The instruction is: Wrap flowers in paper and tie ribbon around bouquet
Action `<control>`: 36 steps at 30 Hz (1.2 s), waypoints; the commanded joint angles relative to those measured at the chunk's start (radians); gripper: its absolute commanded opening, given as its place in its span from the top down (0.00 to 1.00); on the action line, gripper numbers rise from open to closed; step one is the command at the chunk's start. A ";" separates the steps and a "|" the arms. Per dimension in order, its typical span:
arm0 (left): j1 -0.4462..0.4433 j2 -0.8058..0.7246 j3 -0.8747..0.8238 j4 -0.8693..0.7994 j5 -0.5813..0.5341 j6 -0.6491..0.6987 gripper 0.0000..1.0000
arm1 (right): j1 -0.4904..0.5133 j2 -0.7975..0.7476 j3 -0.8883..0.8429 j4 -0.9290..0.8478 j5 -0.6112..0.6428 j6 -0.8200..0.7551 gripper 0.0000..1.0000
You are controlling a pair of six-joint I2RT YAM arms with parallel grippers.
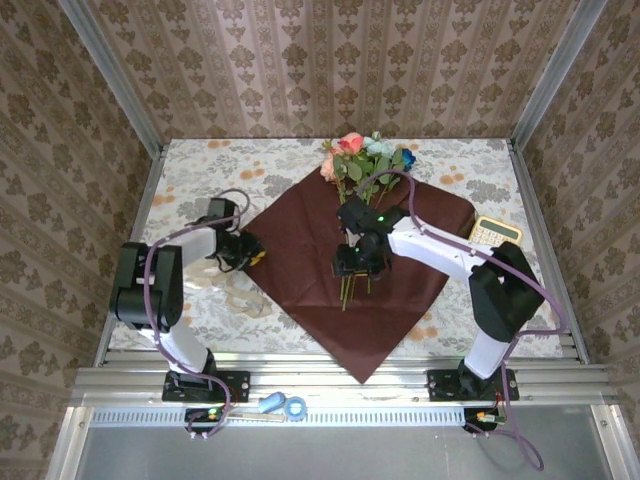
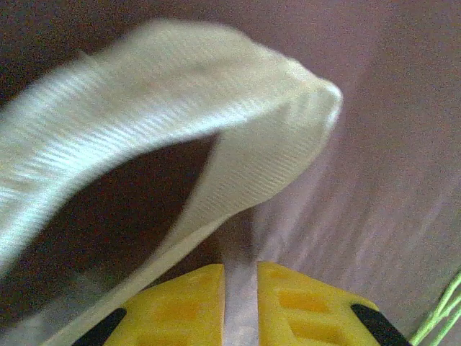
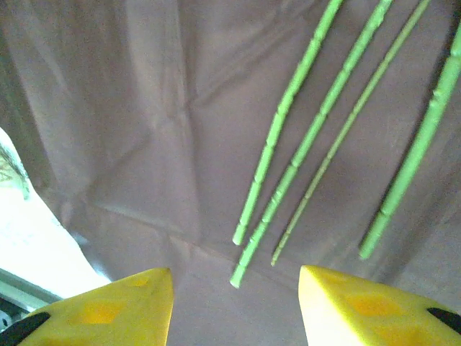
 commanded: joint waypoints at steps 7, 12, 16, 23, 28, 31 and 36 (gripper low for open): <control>0.115 -0.030 0.015 0.003 0.055 0.068 0.75 | 0.097 0.001 0.029 -0.034 0.018 -0.231 0.46; 0.103 -0.013 0.039 -0.006 0.068 0.061 0.77 | 0.266 0.069 0.088 -0.144 0.104 -0.358 0.38; 0.105 0.029 0.063 -0.047 0.056 0.094 0.77 | 0.365 0.142 0.129 -0.179 0.155 -0.379 0.30; 0.118 0.150 0.122 -0.060 0.032 0.182 0.79 | 0.449 0.254 0.203 -0.208 0.163 -0.388 0.23; 0.130 0.219 0.191 -0.092 0.007 0.225 0.81 | 0.458 0.320 0.219 -0.190 0.155 -0.376 0.27; 0.139 0.245 0.224 -0.108 0.008 0.239 0.80 | 0.457 0.350 0.236 -0.192 0.181 -0.369 0.29; 0.144 0.219 0.239 -0.127 0.007 0.245 0.80 | 0.456 0.375 0.246 -0.187 0.208 -0.358 0.54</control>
